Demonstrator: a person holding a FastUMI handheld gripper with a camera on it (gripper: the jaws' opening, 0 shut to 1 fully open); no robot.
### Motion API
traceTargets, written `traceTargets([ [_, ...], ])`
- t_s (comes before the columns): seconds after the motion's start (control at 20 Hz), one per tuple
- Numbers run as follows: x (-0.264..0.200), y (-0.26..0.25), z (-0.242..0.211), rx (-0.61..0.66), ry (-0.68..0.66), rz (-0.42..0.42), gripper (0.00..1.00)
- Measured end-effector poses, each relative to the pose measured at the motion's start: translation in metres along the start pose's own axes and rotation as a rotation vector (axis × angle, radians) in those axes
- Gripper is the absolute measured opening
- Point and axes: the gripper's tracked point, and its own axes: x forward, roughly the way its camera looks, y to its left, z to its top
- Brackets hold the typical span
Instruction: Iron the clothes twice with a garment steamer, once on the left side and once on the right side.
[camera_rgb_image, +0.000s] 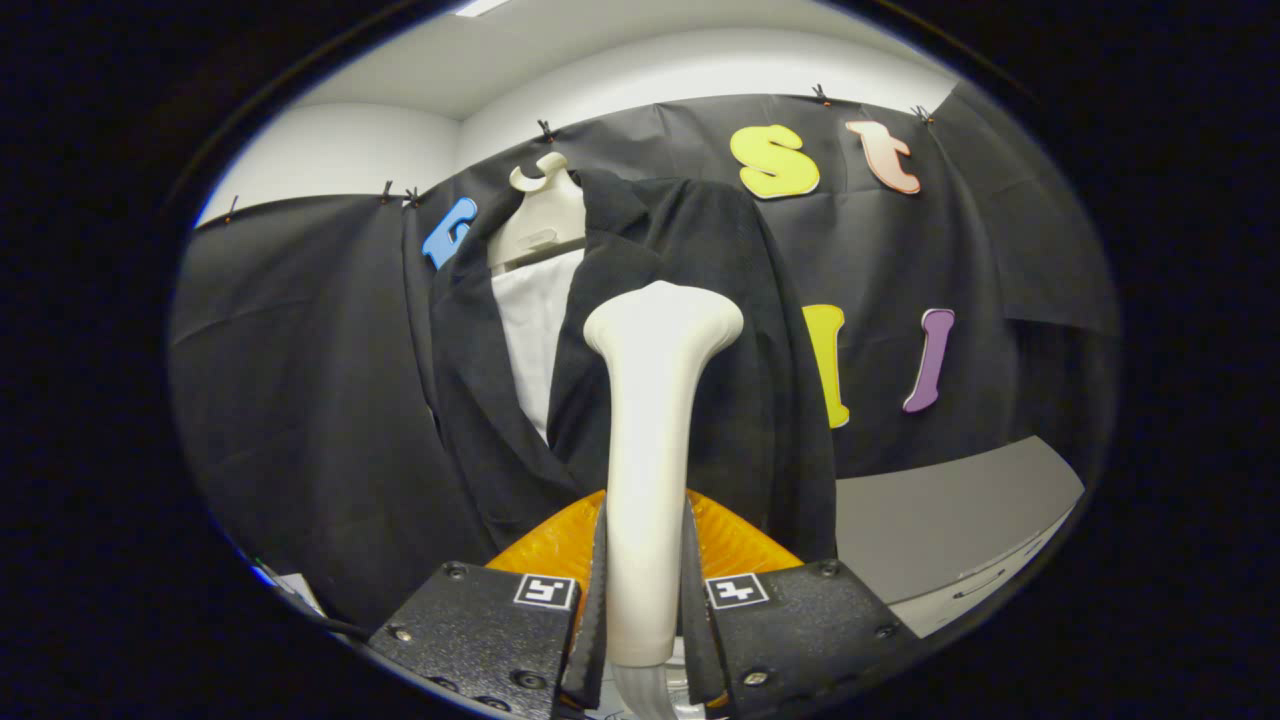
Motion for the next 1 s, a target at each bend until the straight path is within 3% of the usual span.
traceTargets([
  [1.0,-0.001,-0.008,-0.111,-0.041,0.207,-0.016,0.34],
])
